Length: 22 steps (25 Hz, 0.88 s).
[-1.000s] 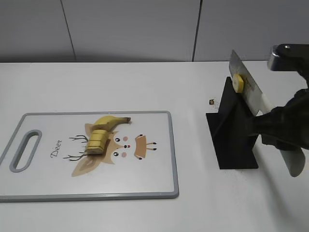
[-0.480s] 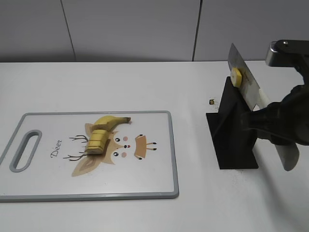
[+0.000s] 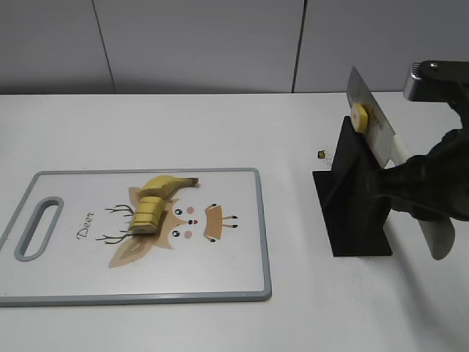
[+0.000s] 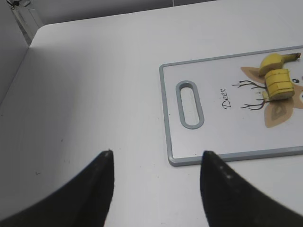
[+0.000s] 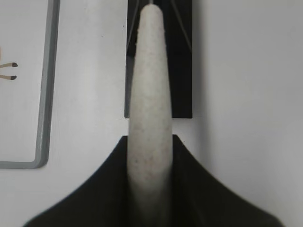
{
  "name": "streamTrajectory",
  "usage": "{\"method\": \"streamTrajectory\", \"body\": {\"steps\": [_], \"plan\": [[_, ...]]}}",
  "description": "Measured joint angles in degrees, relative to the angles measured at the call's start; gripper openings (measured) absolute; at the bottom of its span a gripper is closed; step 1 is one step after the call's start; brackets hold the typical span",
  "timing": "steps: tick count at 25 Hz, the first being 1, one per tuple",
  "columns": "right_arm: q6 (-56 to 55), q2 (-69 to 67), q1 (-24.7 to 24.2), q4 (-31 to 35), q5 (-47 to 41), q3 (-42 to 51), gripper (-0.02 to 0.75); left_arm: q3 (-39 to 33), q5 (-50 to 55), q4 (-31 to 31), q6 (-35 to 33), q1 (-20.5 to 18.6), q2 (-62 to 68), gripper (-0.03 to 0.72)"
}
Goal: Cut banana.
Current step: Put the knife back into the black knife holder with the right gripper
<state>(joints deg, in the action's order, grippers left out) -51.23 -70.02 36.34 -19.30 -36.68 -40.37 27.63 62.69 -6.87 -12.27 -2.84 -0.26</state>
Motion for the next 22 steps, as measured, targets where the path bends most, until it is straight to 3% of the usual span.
{"method": "streamTrajectory", "body": {"steps": [18,20,22], "plan": [[-0.36,-6.48,0.00,-0.12,3.30,2.51,0.159,0.00,0.00,-0.04,0.00,0.00,0.00,0.547],[-0.36,-6.53,0.00,-0.12,3.10,2.51,0.185,0.00,0.00,-0.04,0.00,0.00,0.00,0.545],[-0.36,-6.53,0.00,-0.12,3.15,2.51,0.274,0.00,0.00,-0.04,0.00,0.00,0.00,0.544]]}}
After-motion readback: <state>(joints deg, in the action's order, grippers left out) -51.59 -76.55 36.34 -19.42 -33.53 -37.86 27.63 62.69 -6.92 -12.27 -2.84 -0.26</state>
